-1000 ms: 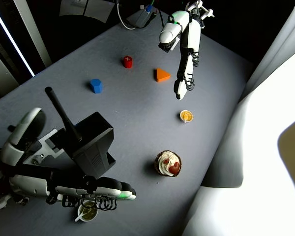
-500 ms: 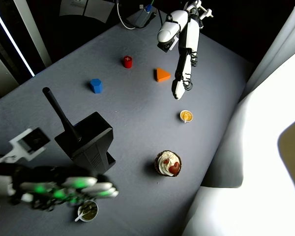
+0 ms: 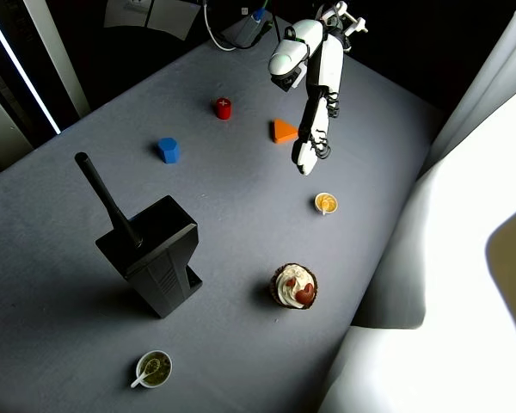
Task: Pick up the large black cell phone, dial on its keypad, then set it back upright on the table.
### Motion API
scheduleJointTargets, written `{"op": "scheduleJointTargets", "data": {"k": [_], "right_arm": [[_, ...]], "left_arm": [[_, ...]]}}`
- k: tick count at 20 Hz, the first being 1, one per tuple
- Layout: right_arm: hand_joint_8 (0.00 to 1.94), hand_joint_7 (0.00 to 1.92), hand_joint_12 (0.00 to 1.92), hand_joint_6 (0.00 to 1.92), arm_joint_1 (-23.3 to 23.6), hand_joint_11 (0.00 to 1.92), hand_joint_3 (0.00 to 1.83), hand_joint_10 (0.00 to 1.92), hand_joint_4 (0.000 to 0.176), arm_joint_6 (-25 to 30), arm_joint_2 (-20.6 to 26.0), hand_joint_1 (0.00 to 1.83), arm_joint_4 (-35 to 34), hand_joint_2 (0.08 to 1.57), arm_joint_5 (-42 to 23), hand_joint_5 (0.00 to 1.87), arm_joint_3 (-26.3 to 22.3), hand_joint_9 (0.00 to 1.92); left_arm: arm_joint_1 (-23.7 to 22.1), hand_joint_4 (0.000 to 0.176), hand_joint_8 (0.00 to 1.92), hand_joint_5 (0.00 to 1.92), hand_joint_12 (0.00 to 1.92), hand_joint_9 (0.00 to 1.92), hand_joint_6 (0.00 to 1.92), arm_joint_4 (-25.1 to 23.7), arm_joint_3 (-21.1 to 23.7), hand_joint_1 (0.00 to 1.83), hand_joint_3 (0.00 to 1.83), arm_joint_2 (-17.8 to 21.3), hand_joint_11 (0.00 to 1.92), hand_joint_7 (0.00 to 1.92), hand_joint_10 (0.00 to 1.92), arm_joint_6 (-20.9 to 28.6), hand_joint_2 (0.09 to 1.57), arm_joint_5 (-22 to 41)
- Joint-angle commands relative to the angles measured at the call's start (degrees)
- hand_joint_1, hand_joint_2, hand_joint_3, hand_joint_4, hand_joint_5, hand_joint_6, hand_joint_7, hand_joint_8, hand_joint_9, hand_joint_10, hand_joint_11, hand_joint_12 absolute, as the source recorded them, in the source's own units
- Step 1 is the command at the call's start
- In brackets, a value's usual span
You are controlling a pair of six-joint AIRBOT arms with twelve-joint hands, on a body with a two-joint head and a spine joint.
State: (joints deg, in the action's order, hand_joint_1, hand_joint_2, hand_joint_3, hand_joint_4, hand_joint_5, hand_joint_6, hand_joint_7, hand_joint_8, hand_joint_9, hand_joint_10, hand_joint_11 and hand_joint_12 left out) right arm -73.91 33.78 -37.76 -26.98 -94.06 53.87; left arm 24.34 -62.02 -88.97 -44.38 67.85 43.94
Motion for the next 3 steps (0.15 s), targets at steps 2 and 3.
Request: {"op": "scheduleJointTargets", "data": {"k": [2, 3], "right_arm": [[0.00, 0.00, 0.00, 0.00, -4.0, 0.00, 0.01, 0.00, 0.126, 0.4, 5.0, 0.10, -3.9, 0.93, -7.0, 0.00, -7.4, 0.00], [0.00, 0.00, 0.00, 0.00, -7.1, 0.00, 0.01, 0.00, 0.126, 0.2, 7.8, 0.10, -6.4, 0.93, -7.0, 0.00, -12.2, 0.00]], "left_arm": [[-1.3, 0.028, 0.00, 0.16, 0.39, 0.12, 0.00, 4.2, 0.6, 0.00, 0.00, 0.7, 0.00, 0.12, 0.00, 0.6, 1.20, 3.8], [-1.3, 0.028, 0.00, 0.16, 0.39, 0.12, 0.00, 4.2, 0.7, 0.00, 0.00, 0.8, 0.00, 0.12, 0.00, 0.6, 1.20, 3.8]]}}
